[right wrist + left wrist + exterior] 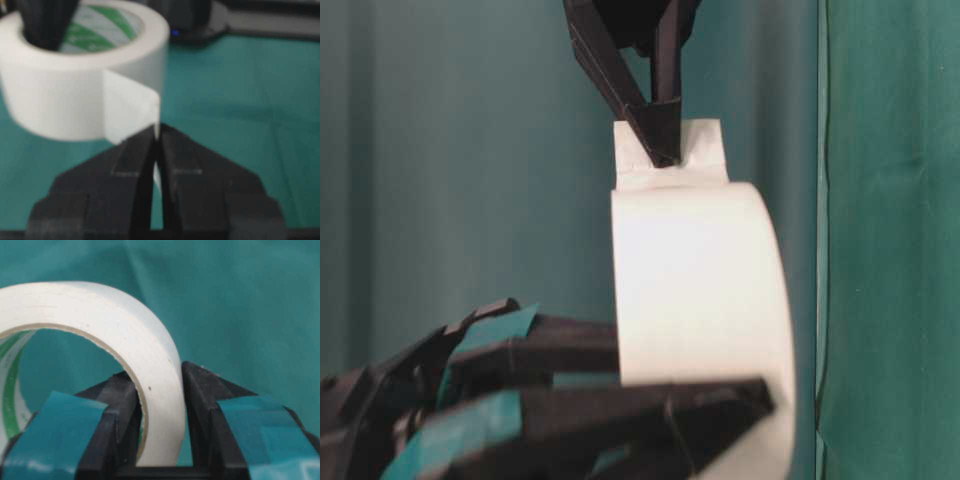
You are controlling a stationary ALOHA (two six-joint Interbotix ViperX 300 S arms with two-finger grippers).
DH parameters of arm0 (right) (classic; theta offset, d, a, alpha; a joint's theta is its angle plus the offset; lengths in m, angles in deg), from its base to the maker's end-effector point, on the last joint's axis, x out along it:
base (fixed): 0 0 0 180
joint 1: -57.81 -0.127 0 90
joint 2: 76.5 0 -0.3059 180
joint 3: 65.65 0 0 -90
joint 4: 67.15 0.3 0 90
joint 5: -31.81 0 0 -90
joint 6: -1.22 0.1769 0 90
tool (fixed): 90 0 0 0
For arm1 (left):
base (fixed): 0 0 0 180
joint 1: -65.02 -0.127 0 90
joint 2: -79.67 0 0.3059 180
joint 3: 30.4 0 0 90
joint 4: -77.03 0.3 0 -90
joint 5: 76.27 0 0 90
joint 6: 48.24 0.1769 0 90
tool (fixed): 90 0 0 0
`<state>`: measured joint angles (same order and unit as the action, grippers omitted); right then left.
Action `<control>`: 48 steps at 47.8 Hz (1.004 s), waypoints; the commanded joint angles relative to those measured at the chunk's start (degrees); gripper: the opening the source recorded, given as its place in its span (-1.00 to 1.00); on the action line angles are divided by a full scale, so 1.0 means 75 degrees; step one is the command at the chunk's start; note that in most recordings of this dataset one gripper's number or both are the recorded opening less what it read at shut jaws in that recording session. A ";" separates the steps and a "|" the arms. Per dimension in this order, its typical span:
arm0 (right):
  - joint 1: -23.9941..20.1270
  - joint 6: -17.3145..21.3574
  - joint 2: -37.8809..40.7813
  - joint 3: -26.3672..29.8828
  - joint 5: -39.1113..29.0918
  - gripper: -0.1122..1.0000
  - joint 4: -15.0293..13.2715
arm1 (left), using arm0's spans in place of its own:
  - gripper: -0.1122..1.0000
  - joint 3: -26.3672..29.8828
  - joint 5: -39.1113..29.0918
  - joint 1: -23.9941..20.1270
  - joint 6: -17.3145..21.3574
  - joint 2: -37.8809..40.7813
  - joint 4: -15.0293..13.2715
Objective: Peel off the duct tape with your right arm.
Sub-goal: 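Hold the tape end with the right gripper while the left pulls the roll away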
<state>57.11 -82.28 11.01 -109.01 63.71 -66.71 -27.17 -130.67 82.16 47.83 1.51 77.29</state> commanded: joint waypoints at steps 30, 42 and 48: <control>0.0422 -0.0023 -0.0223 -0.0023 0.0070 -0.96 0.0059 | -0.41 0.0926 -0.0117 0.1582 0.1746 0.0152 -0.0129; 0.0422 -0.0012 -0.0234 -0.0035 0.0059 -0.96 0.0059 | -0.42 0.1207 -0.0094 0.1898 0.2203 0.0258 -0.0141; 0.0422 -0.0012 -0.0246 -0.0035 0.0070 -0.96 0.0059 | -0.42 0.1277 -0.0023 0.1969 0.2332 0.0281 -0.0141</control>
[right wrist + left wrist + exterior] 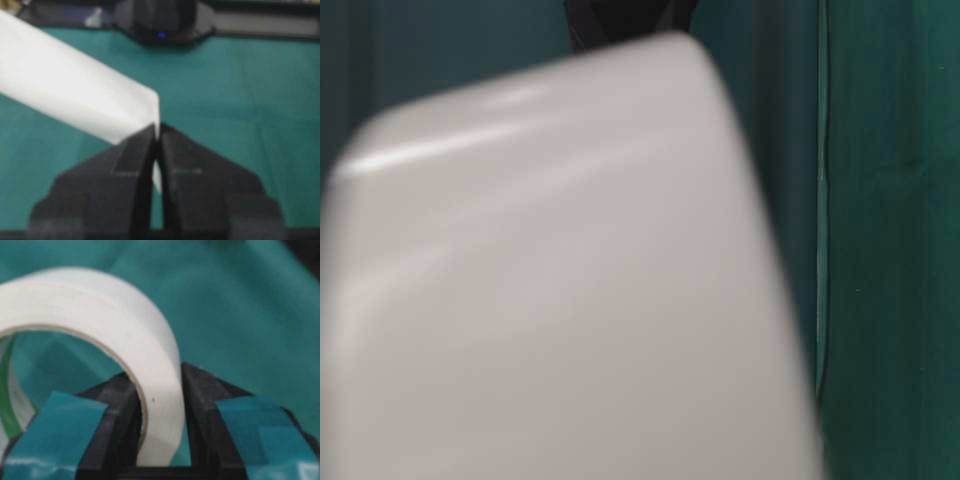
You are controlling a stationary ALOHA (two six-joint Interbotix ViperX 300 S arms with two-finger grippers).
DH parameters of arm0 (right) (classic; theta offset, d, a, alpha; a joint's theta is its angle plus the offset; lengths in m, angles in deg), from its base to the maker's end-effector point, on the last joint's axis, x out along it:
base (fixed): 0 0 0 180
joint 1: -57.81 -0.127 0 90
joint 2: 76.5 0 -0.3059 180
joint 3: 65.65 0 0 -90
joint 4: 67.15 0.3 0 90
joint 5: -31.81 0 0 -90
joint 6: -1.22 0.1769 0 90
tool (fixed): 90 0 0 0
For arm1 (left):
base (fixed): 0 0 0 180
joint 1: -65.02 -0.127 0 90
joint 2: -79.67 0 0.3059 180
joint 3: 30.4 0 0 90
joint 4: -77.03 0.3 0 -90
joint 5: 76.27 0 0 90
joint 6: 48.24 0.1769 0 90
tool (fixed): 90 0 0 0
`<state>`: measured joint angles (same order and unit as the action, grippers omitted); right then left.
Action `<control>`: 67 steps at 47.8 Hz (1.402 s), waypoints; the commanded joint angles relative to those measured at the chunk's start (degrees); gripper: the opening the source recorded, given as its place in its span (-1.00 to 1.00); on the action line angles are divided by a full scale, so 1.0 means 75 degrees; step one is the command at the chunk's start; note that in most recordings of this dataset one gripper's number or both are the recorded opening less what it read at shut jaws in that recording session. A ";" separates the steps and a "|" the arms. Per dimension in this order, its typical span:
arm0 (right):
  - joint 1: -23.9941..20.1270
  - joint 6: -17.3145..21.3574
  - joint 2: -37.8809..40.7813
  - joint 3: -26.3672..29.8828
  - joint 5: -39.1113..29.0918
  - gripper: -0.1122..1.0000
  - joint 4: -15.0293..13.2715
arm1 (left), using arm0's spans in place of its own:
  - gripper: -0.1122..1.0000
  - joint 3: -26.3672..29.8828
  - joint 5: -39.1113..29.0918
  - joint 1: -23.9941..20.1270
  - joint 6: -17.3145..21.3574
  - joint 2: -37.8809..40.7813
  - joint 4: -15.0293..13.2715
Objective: Peel off the duct tape with your right arm.
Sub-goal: 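Hold the tape end with the right gripper while the left pulls the roll away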
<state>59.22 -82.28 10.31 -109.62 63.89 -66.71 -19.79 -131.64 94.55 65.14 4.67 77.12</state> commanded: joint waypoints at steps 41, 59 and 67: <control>0.0152 -0.0012 -0.0141 -0.0035 0.0047 -0.96 0.0059 | -0.42 0.0492 0.1137 0.0352 0.1523 -0.0316 -0.0105; 0.0152 0.0188 0.0023 -0.0082 0.0047 -0.96 0.0059 | -0.42 0.0516 0.1758 0.0270 0.2238 -0.0469 -0.0105; 0.0187 0.0188 0.0188 -0.0059 0.0047 -0.96 0.0059 | -0.42 0.0504 0.2027 0.0258 0.2520 -0.0598 -0.0105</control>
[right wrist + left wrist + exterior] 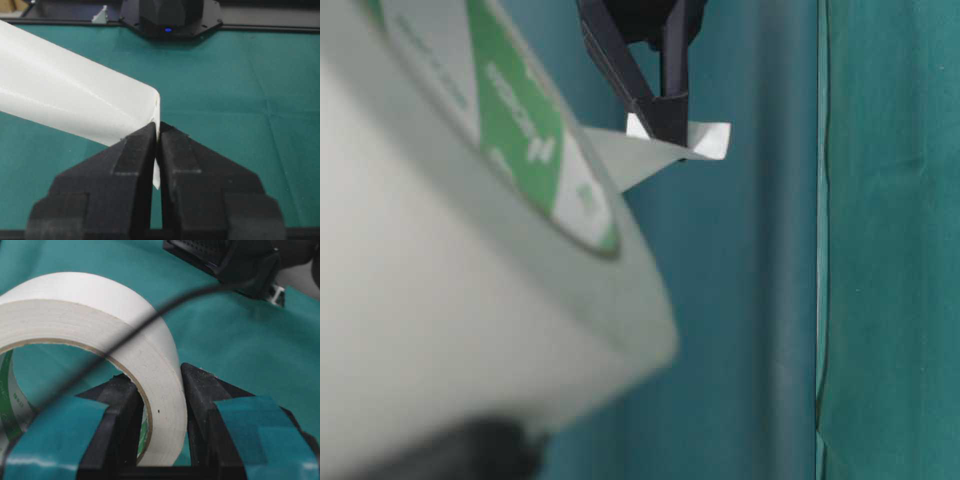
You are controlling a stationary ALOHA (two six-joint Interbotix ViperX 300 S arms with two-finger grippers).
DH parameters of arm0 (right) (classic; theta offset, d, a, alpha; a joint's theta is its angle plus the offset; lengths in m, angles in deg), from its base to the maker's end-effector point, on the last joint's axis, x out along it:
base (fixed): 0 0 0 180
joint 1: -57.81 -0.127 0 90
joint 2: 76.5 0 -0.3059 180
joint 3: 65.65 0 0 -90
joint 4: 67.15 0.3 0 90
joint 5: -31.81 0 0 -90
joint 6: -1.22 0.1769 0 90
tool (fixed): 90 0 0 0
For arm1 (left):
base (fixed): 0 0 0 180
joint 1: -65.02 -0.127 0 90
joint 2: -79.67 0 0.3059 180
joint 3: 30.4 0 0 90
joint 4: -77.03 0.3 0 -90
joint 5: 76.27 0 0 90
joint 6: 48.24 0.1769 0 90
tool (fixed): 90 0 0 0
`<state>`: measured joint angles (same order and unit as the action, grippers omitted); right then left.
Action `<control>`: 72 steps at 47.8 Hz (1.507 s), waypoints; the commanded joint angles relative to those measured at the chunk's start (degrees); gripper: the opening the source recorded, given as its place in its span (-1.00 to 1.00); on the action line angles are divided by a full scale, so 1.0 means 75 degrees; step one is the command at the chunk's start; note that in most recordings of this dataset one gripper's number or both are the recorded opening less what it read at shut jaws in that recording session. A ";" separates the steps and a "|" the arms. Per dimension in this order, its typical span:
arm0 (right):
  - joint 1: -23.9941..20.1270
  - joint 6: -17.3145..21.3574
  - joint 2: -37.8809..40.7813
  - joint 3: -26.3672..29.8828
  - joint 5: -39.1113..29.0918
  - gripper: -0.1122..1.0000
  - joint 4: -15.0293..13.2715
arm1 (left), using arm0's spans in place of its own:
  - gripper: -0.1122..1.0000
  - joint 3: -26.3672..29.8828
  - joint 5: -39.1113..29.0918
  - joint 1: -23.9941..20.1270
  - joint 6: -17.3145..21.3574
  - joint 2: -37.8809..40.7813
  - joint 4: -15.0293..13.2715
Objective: Peel off the duct tape with your right arm.
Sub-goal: 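Hold the tape end with the right gripper while the left pulls the roll away, then swing the roll with the left gripper to unwind more tape strip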
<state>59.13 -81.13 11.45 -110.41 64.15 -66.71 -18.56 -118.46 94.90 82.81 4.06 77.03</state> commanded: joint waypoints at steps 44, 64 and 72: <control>0.0434 0.0223 0.0691 0.0105 0.0434 -0.96 0.0059 | -0.42 -0.2543 0.4734 -0.0270 0.1406 -0.2707 -0.0094; 0.0457 0.0246 0.0914 0.0094 0.0410 -0.96 0.0059 | -0.42 -0.3539 0.5883 -0.0879 0.1406 -0.3398 -0.0105; 0.0469 0.0246 0.1055 0.0094 0.0398 -0.96 0.0059 | -0.42 -0.3563 0.5941 -0.1078 0.1406 -0.3410 -0.0105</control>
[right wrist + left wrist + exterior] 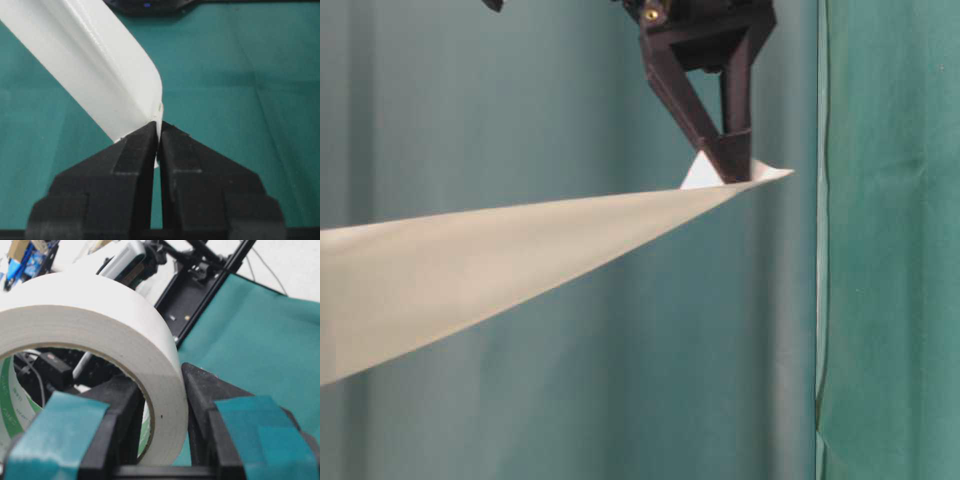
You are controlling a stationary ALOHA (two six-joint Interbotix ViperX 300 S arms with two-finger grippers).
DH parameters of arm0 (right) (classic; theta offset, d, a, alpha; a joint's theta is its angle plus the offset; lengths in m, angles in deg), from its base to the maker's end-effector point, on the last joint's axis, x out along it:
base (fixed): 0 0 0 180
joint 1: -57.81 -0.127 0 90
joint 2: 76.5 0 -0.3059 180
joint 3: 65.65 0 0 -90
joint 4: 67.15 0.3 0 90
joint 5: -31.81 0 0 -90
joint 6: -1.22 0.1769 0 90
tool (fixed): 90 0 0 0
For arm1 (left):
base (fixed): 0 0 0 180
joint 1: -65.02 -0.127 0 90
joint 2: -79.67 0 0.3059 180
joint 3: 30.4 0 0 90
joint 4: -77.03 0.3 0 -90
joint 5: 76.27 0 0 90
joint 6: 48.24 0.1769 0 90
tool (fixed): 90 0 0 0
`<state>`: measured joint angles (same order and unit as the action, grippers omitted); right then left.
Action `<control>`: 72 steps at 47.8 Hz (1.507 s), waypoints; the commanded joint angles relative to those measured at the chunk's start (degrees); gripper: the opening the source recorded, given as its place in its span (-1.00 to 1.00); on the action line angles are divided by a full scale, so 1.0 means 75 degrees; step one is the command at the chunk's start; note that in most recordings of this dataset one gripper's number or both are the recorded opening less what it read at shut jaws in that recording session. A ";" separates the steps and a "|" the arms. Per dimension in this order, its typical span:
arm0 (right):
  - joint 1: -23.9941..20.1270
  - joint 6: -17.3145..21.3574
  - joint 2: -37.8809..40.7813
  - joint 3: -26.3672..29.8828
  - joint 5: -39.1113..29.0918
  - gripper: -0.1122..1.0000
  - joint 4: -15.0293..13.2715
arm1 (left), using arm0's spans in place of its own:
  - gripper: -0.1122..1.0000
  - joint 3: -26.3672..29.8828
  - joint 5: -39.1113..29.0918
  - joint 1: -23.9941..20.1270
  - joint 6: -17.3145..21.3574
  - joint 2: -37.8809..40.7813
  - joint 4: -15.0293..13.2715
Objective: Peel off the duct tape with your right arm.
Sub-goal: 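Swing the roll with the left gripper to unwind more tape strip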
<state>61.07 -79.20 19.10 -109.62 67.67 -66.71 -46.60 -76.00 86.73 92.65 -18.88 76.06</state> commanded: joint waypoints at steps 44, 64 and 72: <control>0.0211 0.0246 0.0656 -0.0047 -0.0105 -0.96 0.0059 | -0.42 -0.0645 0.1324 -0.0832 0.0105 -0.1336 0.0000; 0.0211 0.0246 0.0656 0.0012 -0.0105 -0.96 0.0059 | -0.43 -0.0773 0.1570 -0.0832 0.0047 -0.1359 -0.0023; 0.0223 0.0234 0.0633 0.0023 -0.0105 -0.96 0.0059 | -0.43 -0.0844 0.1570 -0.0750 -0.0023 -0.1348 -0.0023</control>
<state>61.59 -77.53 24.20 -109.18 67.67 -66.62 -54.07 -66.51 79.87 92.56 -26.88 75.71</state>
